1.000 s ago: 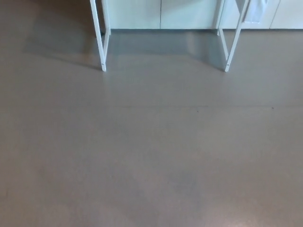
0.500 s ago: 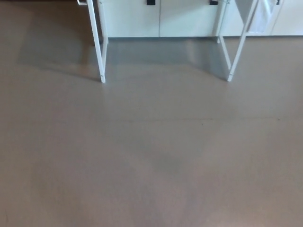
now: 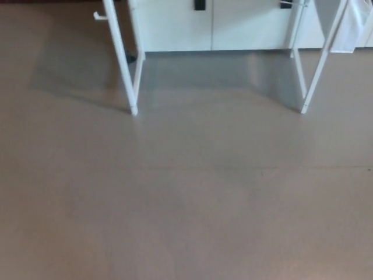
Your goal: The robot walks towards a table in front, picks a dumpling toy with left hand and puts it in an orange round plate
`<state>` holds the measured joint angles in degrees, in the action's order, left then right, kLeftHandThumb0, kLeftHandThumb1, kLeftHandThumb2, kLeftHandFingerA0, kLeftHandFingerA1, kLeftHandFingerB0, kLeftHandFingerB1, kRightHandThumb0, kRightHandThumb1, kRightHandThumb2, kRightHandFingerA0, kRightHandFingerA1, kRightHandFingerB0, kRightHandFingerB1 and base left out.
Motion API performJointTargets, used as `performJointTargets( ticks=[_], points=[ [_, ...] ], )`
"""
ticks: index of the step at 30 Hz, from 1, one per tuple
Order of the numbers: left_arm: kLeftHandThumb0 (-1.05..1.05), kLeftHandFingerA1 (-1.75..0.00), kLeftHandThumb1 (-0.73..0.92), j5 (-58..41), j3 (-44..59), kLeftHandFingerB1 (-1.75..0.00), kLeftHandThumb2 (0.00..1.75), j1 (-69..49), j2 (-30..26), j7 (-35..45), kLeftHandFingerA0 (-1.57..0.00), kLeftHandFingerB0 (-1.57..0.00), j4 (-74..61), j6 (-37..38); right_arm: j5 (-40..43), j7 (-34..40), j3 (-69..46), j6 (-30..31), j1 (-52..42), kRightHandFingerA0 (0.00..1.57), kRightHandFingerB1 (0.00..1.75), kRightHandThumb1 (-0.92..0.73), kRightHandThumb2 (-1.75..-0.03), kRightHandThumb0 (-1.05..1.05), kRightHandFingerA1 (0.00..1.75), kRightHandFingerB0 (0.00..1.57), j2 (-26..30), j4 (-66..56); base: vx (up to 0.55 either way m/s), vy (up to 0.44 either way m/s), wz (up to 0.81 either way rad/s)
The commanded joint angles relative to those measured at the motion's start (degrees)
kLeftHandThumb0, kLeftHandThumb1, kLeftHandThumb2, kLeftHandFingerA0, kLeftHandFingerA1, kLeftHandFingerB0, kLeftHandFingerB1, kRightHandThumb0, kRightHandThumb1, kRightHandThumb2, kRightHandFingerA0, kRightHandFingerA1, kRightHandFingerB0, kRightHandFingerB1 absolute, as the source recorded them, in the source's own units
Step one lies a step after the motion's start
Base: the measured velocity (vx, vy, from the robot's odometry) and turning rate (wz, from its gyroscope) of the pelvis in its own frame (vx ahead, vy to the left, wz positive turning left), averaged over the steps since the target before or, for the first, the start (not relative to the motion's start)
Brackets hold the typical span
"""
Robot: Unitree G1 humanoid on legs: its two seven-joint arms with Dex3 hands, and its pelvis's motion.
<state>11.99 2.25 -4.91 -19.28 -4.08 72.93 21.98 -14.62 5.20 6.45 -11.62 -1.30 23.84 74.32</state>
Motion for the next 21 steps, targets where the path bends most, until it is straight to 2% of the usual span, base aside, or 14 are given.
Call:
performJointTargets(
  ticks=[1, 2, 3, 7, 8, 9, 10, 12, 14, 15, 16, 19, 20, 21],
  points=[
    [-0.28, -1.09, 0.63, -1.28, 0.98, -0.35, 0.59, 1.32, -1.26, -0.25, -0.84, -0.42, -0.04, 0.70, -0.93, 1.20, 0.28, -0.51, 1.22, 0.85, 0.35, -0.66, -0.60, -0.38, 0.48, 0.48, 0.11, 0.26, 0.55, 0.178, -0.26],
    [-0.27, -1.02, 0.62, -1.46, 1.18, -0.35, 0.59, 1.43, -1.25, 0.17, -0.82, -0.41, 0.00, 0.93, -0.98, 0.69, 0.36, -0.38, 1.36, 0.85, 0.35, -0.67, -0.60, -0.38, 0.48, 0.47, 0.30, -0.10, 0.50, 0.230, -0.63],
    [-0.28, -1.08, 0.62, -1.49, 1.25, -0.35, 0.59, 1.39, -1.22, 0.05, -0.79, -0.41, 0.02, 1.09, -0.94, 0.49, 0.33, -0.11, 1.58, 0.84, 0.35, -0.67, -0.60, -0.38, 0.48, 0.46, 0.26, -0.13, 0.44, 0.261, -0.97],
    [-0.28, -1.11, 0.64, -1.74, 1.47, -0.34, 0.59, 1.24, -1.19, 0.21, -0.78, -0.42, 0.42, 1.17, -1.09, 0.31, 0.38, 0.23, 1.75, 0.84, 0.35, -0.67, -0.60, -0.38, 0.48, 0.46, 0.13, -0.02, 0.41, 0.207, -0.12],
    [-0.30, -0.92, 0.64, -1.24, 0.97, -0.34, 0.60, 0.79, -1.48, 0.00, -0.68, -0.42, 0.46, 1.55, -1.34, 0.60, 0.56, -0.04, 1.35, 0.86, 0.35, -0.67, -0.60, -0.39, 0.48, 0.46, 0.04, 0.27, 0.36, 0.069, 0.03],
    [-0.30, -0.92, 0.64, -1.20, 0.89, -0.34, 0.60, 0.74, -1.51, -0.03, -0.68, -0.42, 0.47, 1.61, -1.38, 0.63, 0.57, -0.08, 1.30, 0.86, 0.35, -0.67, -0.60, -0.39, 0.48, 0.46, 0.03, 0.30, 0.36, 0.042, 0.06],
    [-0.31, -0.82, 0.64, -0.94, 0.59, -0.34, 0.59, 0.55, -1.52, -0.21, -0.67, -0.43, 0.39, 1.50, -1.48, 0.88, 0.62, -0.33, 0.97, 0.86, 0.35, -0.66, -0.60, -0.39, 0.48, 0.47, -0.15, 0.57, 0.41, -0.005, 0.09],
    [-0.30, -0.79, 0.64, -0.73, 0.30, -0.34, 0.60, 0.14, -1.52, -0.61, -0.68, -0.43, 0.24, 1.38, -1.46, 0.72, 0.56, -0.47, 0.69, 0.85, 0.35, -0.66, -0.60, -0.38, 0.48, 0.47, -0.26, 0.87, 0.37, -0.055, 0.18],
    [-0.30, -0.83, 0.62, -0.81, 0.19, -0.35, 0.59, -0.39, -1.53, -0.61, -0.70, -0.43, 0.04, 1.50, -1.65, 0.78, 0.71, -0.53, 0.39, 0.87, 0.35, -0.67, -0.60, -0.39, 0.49, 0.47, -0.35, 1.04, 0.40, -0.117, 0.25],
    [-0.30, -1.04, 0.62, -0.89, 0.12, -0.36, 0.59, -0.89, -1.60, -0.38, -0.76, -0.44, -0.18, 1.90, -1.65, 0.64, 0.73, -0.41, 0.16, 0.83, 0.35, -0.67, -0.60, -0.40, 0.48, 0.47, -0.37, 1.06, 0.49, -0.172, 0.18],
    [-0.30, -1.04, 0.62, -0.90, 0.01, -0.36, 0.59, -1.34, -1.70, -0.17, -0.76, -0.44, -0.39, 2.32, -1.54, 0.38, 0.66, -0.27, -0.02, 0.83, 0.35, -0.67, -0.60, -0.40, 0.48, 0.47, -0.37, 1.07, 0.66, -0.119, 0.24],
    [-0.31, -0.96, 0.61, -1.00, -0.13, -0.36, 0.59, -2.28, -1.70, -0.13, -0.76, -0.44, -0.44, 3.19, -1.42, 0.11, 0.64, -0.30, -0.60, 0.80, 0.35, -0.67, -0.60, -0.39, 0.47, 0.47, -0.42, 0.89, 0.52, -0.093, 0.51],
    [-0.37, -0.72, 0.49, -0.97, -0.17, -0.49, 0.79, -2.56, -1.66, -0.24, -0.61, -0.39, -0.29, 3.59, -1.41, 0.17, 0.66, -0.33, -0.88, 0.79, 0.35, -0.69, -0.61, -0.38, 0.46, 0.47, -0.47, 0.78, 0.50, -0.079, 0.10],
    [-0.37, -0.72, 0.49, -0.93, -0.21, -0.49, 0.79, -2.72, -1.62, -0.39, -0.61, -0.39, -0.12, 3.85, -1.42, 0.20, 0.71, -0.34, -1.10, 0.79, 0.35, -0.69, -0.61, -0.38, 0.46, 0.47, -0.48, 0.63, 0.49, -0.071, 0.01]
  ],
)
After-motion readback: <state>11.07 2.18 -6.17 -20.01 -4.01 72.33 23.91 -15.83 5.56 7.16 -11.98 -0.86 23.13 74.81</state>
